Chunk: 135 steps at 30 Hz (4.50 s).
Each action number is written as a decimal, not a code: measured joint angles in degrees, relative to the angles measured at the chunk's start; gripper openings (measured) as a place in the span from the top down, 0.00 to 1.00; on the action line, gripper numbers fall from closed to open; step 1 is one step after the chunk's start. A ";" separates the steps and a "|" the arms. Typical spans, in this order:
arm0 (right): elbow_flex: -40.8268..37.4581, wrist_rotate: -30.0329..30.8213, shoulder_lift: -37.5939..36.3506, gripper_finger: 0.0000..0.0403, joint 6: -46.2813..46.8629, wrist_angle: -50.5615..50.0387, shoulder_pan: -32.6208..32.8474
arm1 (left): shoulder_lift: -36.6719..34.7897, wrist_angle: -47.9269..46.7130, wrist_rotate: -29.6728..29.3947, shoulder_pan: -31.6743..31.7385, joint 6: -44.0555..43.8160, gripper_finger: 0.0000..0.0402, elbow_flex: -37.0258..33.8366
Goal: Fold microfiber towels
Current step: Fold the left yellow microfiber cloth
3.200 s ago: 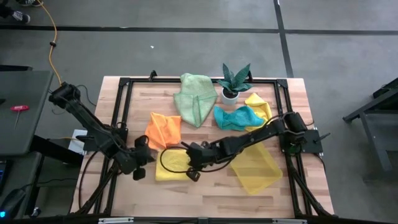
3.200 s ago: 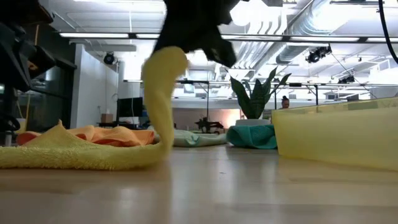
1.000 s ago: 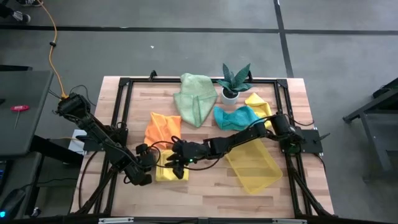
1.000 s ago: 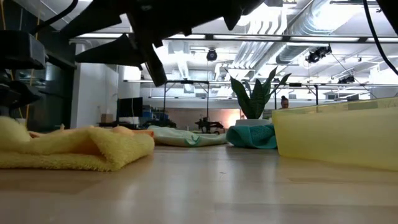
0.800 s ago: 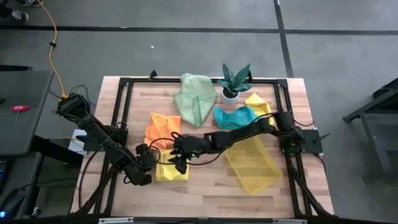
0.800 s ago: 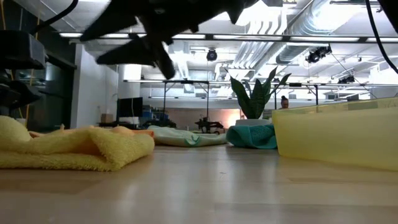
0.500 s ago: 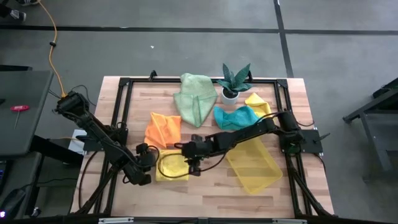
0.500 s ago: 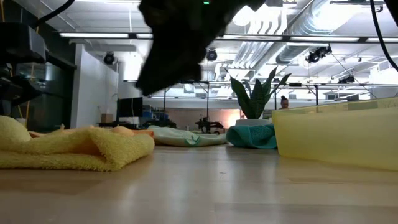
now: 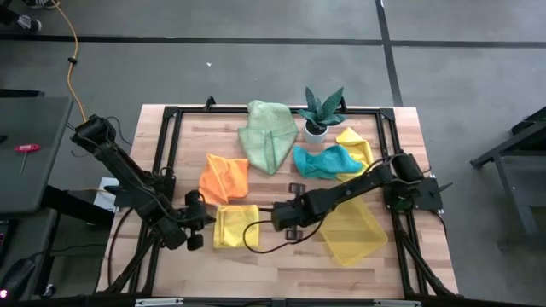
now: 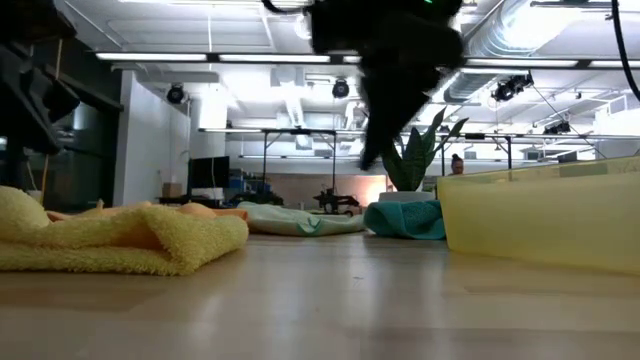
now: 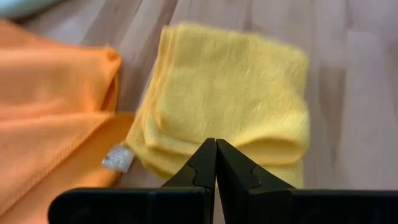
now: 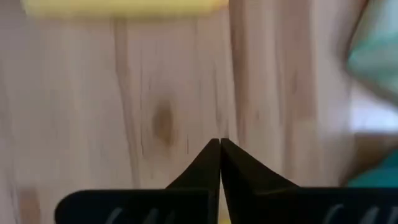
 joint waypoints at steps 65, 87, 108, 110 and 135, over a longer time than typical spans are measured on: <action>-25.41 -13.47 -11.35 1.00 35.47 -33.94 -6.05 | -0.08 1.32 -10.05 -1.67 -1.08 1.00 -0.02; -39.44 8.12 -38.67 1.00 11.05 37.30 -4.57 | 2.08 7.38 0.69 7.21 22.56 1.00 5.22; -45.14 -0.20 -36.47 1.00 -4.46 67.16 -11.46 | 20.83 17.32 19.29 14.62 28.90 1.00 5.28; -45.14 -0.60 -36.49 1.00 -3.98 66.73 -11.44 | 20.91 15.82 19.35 14.19 27.38 1.00 5.25; -45.14 -6.27 -36.46 1.00 -0.79 64.45 -11.42 | 11.28 -4.37 18.47 12.45 20.24 1.00 5.31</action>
